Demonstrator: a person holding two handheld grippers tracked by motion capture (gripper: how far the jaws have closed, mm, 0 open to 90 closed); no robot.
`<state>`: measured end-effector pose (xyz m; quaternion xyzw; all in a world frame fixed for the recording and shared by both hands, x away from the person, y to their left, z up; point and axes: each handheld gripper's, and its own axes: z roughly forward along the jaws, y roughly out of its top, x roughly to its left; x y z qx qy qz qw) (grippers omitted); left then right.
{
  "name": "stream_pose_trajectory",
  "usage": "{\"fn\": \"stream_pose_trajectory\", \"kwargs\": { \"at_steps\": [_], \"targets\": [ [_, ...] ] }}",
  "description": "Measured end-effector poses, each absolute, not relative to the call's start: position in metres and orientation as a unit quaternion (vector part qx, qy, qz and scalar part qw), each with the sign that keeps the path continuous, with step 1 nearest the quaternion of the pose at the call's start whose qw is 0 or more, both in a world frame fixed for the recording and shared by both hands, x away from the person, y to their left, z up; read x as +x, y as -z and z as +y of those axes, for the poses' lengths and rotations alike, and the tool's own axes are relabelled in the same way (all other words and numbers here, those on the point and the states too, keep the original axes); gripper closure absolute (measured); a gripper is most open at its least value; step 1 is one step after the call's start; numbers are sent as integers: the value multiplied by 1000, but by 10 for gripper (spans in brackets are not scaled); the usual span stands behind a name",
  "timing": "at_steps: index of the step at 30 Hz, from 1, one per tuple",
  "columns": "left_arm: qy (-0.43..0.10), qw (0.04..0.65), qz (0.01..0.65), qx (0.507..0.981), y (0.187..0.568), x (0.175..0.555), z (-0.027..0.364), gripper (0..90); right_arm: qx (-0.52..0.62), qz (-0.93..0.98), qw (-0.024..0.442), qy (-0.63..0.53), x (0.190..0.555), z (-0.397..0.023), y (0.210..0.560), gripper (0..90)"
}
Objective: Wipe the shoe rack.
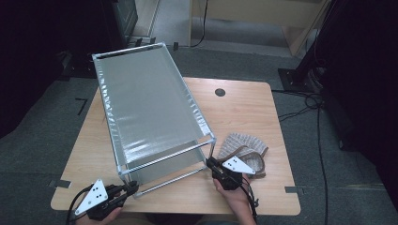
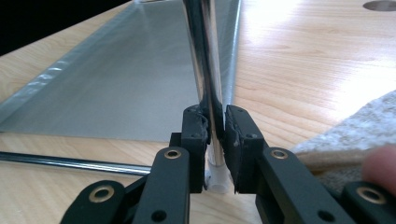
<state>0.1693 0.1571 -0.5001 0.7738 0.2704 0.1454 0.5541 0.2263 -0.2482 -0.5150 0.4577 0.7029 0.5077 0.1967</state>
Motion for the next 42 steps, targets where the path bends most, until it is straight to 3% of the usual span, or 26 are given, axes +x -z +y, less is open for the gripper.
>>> {"fn": "stream_pose_trajectory", "kwargs": {
  "at_steps": [5, 9, 12, 15, 16, 17, 18, 19, 25, 29, 35, 42],
  "targets": [
    [-136, 549, 250, 786, 497, 164, 149, 806, 459, 712, 221, -484, 229, -246, 514, 803],
    [-136, 547, 236, 792, 496, 160, 146, 809, 486, 698, 197, -487, 233, -247, 511, 788],
    [-135, 543, 223, 798, 495, 157, 143, 810, 490, 701, 209, -474, 233, -244, 509, 791],
    [-124, 544, 212, 802, 495, 158, 138, 810, 503, 689, 182, -488, 234, -250, 505, 666],
    [-124, 544, 212, 802, 495, 158, 138, 809, 503, 689, 182, -488, 234, -250, 505, 666],
    [-118, 547, 211, 801, 496, 157, 136, 809, 496, 687, 186, -497, 230, -258, 494, 587],
    [-118, 547, 211, 801, 496, 157, 136, 809, 496, 687, 186, -497, 230, -258, 494, 587],
    [-115, 548, 210, 801, 496, 156, 136, 807, 485, 682, 202, -508, 226, -267, 482, 498],
    [-113, 549, 207, 802, 497, 152, 136, 806, 531, 617, 268, -515, 222, -312, 456, 405],
    [-111, 550, 202, 803, 497, 152, 132, 807, 586, 586, 318, -460, 224, -338, 462, 308],
    [-105, 550, 185, 808, 498, 151, 123, 807, 635, 573, 320, -407, 243, -338, 478, 152],
    [-97, 550, 181, 809, 498, 151, 120, 806, 675, 593, 306, -315, 263, -332, 508, 94]
  ]
}}
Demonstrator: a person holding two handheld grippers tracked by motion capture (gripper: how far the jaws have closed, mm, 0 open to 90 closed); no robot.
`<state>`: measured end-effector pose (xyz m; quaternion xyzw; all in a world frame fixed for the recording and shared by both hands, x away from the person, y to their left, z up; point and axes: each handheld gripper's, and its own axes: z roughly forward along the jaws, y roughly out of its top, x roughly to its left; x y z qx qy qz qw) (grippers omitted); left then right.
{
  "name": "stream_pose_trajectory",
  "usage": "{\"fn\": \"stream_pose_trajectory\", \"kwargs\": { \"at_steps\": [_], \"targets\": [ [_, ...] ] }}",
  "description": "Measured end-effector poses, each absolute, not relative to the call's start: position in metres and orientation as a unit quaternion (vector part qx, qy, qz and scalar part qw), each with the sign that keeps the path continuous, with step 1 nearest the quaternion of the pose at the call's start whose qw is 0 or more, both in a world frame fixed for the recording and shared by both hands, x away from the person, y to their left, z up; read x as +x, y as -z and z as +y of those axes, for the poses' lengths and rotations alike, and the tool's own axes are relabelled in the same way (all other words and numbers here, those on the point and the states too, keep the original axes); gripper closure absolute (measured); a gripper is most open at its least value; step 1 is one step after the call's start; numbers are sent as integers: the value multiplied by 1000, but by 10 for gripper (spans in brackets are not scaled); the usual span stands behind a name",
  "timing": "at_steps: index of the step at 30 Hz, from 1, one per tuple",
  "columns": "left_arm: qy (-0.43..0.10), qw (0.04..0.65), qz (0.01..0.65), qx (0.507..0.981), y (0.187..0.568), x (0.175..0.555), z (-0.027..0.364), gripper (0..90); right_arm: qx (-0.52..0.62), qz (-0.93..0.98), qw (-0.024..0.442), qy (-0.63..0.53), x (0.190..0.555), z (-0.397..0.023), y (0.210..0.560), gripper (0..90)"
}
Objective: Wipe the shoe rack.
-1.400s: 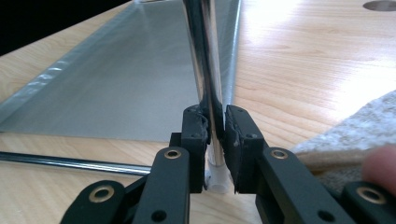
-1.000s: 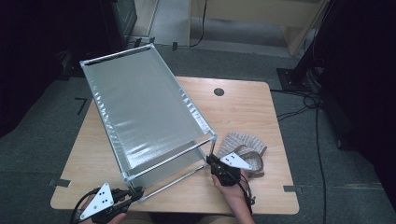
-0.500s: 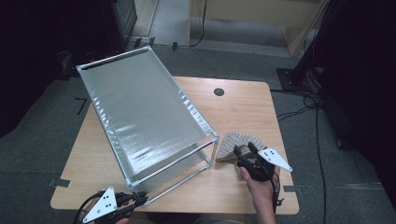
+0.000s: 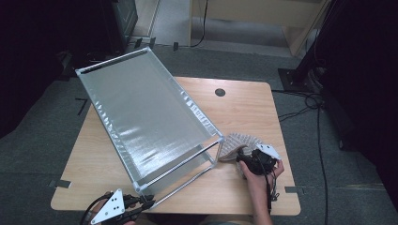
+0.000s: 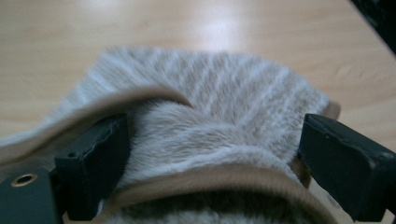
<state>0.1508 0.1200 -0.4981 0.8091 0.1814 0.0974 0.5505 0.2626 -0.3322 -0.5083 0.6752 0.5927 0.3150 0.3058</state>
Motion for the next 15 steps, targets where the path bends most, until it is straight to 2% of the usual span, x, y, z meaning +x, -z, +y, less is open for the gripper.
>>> {"fn": "stream_pose_trajectory", "kwargs": {
  "at_steps": [3, 12, 15],
  "targets": [
    [-98, 550, 179, 810, 498, 151, 119, 806, 679, 600, 287, -311, 263, -335, 515, 107],
    [-95, 552, 171, 811, 499, 155, 109, 807, 658, 629, 281, -304, 259, -333, 521, 144],
    [-90, 555, 172, 809, 499, 157, 106, 805, 660, 627, 291, -293, 257, -330, 520, 226]
  ]
}}
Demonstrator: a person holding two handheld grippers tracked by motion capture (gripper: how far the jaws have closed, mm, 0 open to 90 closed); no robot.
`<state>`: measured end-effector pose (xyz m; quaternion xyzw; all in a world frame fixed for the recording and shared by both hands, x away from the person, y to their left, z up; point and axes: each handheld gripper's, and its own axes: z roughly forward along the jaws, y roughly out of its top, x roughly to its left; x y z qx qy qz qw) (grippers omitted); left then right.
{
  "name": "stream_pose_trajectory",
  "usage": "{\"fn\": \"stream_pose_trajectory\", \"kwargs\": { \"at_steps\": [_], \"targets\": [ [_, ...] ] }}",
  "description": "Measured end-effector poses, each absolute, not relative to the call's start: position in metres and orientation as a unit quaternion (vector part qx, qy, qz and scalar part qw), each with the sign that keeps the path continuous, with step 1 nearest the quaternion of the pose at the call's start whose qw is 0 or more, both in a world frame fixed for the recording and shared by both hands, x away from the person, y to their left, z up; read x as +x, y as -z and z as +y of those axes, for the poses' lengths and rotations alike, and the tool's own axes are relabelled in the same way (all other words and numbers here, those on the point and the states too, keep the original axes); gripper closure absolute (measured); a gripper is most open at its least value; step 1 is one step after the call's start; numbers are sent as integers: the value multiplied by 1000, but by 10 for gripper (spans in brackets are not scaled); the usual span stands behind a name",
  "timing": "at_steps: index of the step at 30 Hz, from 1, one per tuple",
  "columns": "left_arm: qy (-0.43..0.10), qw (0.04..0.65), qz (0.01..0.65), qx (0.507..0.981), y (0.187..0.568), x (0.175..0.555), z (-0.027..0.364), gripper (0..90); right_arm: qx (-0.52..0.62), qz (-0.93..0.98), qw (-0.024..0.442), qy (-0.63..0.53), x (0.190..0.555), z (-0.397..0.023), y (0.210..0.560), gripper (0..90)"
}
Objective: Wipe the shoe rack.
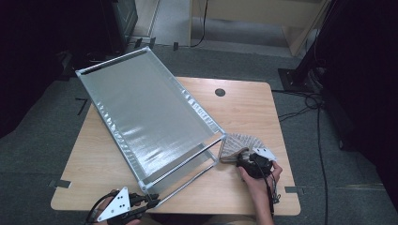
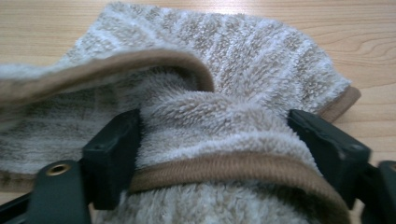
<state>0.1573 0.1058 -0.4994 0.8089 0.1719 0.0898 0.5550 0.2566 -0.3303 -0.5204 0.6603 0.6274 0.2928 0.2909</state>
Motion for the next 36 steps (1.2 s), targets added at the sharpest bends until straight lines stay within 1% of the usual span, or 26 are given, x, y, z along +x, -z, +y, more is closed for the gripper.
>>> {"fn": "stream_pose_trajectory", "kwargs": {
  "at_steps": [2, 3, 4, 5, 7, 9, 10, 13, 15, 18, 19, 20, 21, 26, 27, 28, 29, 33, 34, 36],
  "targets": [
    [-88, 556, 175, 808, 500, 157, 105, 803, 663, 625, 290, -293, 255, -327, 520, 287],
    [-87, 556, 178, 807, 500, 158, 104, 803, 663, 625, 290, -293, 255, -327, 520, 287],
    [-89, 558, 184, 805, 500, 158, 101, 800, 663, 621, 300, -292, 253, -327, 520, 372],
    [-89, 557, 187, 804, 500, 158, 99, 799, 666, 617, 301, -293, 252, -326, 519, 420],
    [-90, 557, 196, 802, 500, 157, 96, 796, 671, 606, 305, -299, 250, -327, 520, 549],
    [-91, 557, 201, 801, 499, 157, 93, 796, 671, 602, 299, -315, 249, -331, 519, 623],
    [-95, 556, 199, 802, 499, 157, 92, 798, 674, 596, 294, -321, 248, -333, 519, 642],
    [-95, 554, 196, 804, 500, 156, 91, 802, 673, 587, 285, -347, 246, -337, 514, 659],
    [-92, 555, 197, 803, 500, 155, 92, 802, 663, 582, 289, -372, 244, -337, 507, 657],
    [-90, 559, 199, 800, 501, 155, 93, 800, 635, 576, 298, -419, 237, -331, 485, 656],
    [-90, 559, 199, 800, 501, 155, 93, 799, 635, 576, 298, -419, 237, -331, 485, 656],
    [-90, 560, 199, 799, 502, 155, 93, 799, 627, 572, 304, -433, 234, -328, 476, 655],
    [-90, 560, 198, 799, 502, 154, 94, 799, 610, 563, 318, -458, 228, -320, 455, 653],
    [-91, 560, 199, 799, 503, 153, 95, 800, 561, 541, 346, -523, 212, -303, 414, 649],
    [-91, 560, 199, 799, 503, 153, 95, 799, 561, 541, 346, -523, 212, -303, 414, 649],
    [-90, 561, 200, 798, 503, 153, 95, 799, 546, 537, 352, -538, 208, -299, 406, 649],
    [-88, 562, 200, 798, 503, 154, 94, 799, 517, 531, 367, -563, 198, -288, 390, 646],
    [-87, 562, 201, 798, 503, 154, 93, 799, 477, 544, 374, -581, 189, -271, 377, 641],
    [-87, 563, 200, 798, 503, 154, 93, 799, 457, 559, 374, -582, 186, -259, 373, 638],
    [-85, 563, 200, 797, 504, 154, 92, 799, 450, 566, 366, -585, 186, -255, 373, 638]
  ]
}}
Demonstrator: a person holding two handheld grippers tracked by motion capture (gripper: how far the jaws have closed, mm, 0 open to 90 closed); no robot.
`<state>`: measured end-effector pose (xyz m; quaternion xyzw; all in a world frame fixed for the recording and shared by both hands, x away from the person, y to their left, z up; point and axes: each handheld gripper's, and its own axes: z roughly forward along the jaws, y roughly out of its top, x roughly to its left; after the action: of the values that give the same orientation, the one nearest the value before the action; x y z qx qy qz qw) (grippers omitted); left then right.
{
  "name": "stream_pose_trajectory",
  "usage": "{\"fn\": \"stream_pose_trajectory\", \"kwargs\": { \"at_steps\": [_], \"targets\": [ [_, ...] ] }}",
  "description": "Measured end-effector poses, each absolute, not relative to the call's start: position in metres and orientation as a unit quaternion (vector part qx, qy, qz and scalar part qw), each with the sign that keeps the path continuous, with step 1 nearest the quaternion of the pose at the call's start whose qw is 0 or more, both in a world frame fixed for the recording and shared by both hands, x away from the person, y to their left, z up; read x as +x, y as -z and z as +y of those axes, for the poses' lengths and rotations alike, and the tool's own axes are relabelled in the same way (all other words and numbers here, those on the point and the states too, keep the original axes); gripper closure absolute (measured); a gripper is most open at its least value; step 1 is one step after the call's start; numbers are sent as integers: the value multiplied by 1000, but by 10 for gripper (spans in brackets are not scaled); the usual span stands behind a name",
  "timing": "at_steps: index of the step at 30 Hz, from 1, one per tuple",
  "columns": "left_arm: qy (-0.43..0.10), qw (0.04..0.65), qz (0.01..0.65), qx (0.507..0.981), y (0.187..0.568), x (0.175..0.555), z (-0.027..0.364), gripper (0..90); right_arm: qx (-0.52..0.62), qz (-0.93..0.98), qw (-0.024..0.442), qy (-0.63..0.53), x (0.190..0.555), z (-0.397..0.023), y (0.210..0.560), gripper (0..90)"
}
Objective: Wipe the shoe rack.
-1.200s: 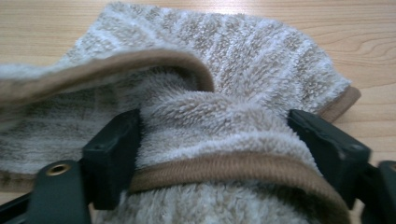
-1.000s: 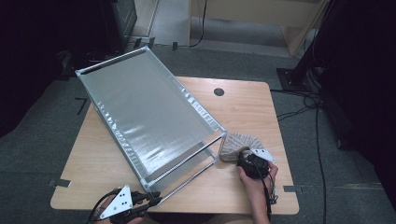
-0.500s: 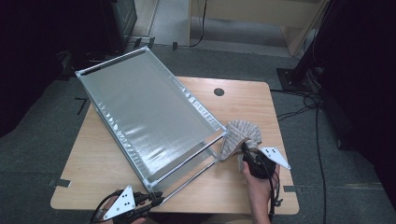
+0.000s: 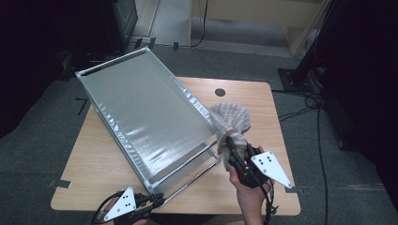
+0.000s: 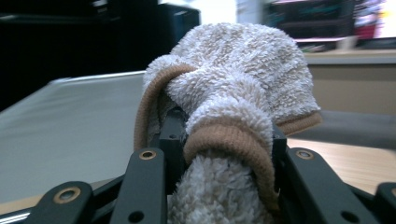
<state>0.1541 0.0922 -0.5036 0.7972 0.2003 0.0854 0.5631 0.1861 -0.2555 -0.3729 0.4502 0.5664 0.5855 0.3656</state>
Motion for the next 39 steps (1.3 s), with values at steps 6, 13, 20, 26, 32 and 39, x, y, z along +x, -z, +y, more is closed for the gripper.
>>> {"fn": "stream_pose_trajectory", "kwargs": {
  "at_steps": [6, 13, 20, 26, 32, 39],
  "targets": [
    [-86, 562, 201, 798, 504, 154, 92, 800, 397, 627, 314, -593, 178, -212, 374, 633],
    [-88, 562, 203, 797, 504, 155, 93, 802, 348, 661, 271, -607, 164, -184, 372, 630],
    [-90, 561, 205, 797, 504, 154, 93, 803, 294, 702, 278, -586, 153, -164, 367, 623],
    [-91, 560, 203, 798, 504, 155, 93, 803, 381, 669, 275, -576, 172, -197, 370, 621],
    [-91, 561, 202, 798, 504, 155, 93, 803, 443, 635, 308, -553, 184, -225, 373, 617],
    [-90, 561, 202, 798, 504, 155, 93, 803, 476, 612, 312, -549, 187, -241, 375, 619]
  ]
}}
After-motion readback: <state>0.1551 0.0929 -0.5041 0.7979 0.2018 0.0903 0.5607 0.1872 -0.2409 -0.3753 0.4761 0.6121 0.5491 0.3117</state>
